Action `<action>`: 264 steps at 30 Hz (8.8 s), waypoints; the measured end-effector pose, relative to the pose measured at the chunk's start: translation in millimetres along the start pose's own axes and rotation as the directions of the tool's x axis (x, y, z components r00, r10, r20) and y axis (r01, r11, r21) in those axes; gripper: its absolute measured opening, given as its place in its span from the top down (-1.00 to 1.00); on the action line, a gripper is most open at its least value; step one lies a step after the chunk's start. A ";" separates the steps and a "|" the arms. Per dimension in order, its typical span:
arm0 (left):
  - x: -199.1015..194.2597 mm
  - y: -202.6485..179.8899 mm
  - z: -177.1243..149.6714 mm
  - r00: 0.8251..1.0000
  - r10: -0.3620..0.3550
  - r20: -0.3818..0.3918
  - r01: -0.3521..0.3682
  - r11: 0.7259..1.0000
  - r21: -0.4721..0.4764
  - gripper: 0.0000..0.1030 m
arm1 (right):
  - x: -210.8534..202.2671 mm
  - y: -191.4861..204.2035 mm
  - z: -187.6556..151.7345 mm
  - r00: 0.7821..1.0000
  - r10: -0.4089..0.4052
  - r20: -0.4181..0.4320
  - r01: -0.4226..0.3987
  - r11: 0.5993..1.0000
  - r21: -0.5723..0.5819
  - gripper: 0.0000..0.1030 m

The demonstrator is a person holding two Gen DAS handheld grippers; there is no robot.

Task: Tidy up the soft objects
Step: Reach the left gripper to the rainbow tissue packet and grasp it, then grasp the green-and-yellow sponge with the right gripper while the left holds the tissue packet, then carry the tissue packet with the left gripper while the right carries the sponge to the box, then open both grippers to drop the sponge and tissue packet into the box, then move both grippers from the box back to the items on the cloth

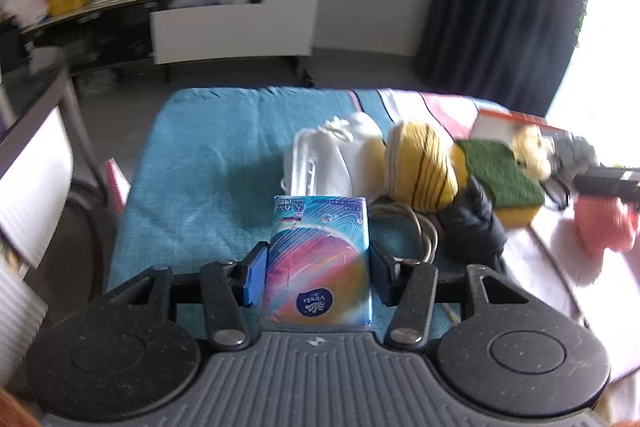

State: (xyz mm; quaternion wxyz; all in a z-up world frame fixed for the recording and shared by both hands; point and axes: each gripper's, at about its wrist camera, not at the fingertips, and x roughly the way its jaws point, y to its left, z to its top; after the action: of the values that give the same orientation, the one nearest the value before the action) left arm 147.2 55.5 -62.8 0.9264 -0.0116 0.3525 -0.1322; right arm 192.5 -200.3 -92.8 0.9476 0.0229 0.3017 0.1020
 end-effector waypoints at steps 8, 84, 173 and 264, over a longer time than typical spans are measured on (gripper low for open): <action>-27.7 -7.8 -2.0 0.996 0.083 0.041 -0.076 0.987 -0.142 -0.03 | 49.5 -8.8 11.2 0.999 -0.014 -0.049 0.019 0.995 0.095 -0.51; -100.6 -112.8 -20.8 0.986 0.131 0.103 -0.117 0.984 -0.136 -0.04 | -119.7 29.1 -40.9 0.997 0.053 0.065 -0.048 0.996 -0.072 -0.48; -59.1 -210.2 -25.3 0.999 -0.033 0.039 0.032 0.999 0.018 -0.04 | -157.0 -60.4 -66.7 0.989 -0.126 0.080 0.123 0.991 0.042 -0.49; -56.1 -79.5 -18.4 0.983 0.185 0.020 -0.179 0.970 -0.166 -0.67 | -45.9 22.1 -20.5 0.998 0.065 -0.009 -0.065 0.995 -0.078 -0.62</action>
State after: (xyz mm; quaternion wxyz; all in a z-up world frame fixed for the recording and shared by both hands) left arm 76.1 -5.6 -31.0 0.9366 -0.0576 0.3453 -0.0171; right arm 140.2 -188.6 -81.1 0.9430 -0.0046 0.2999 0.1445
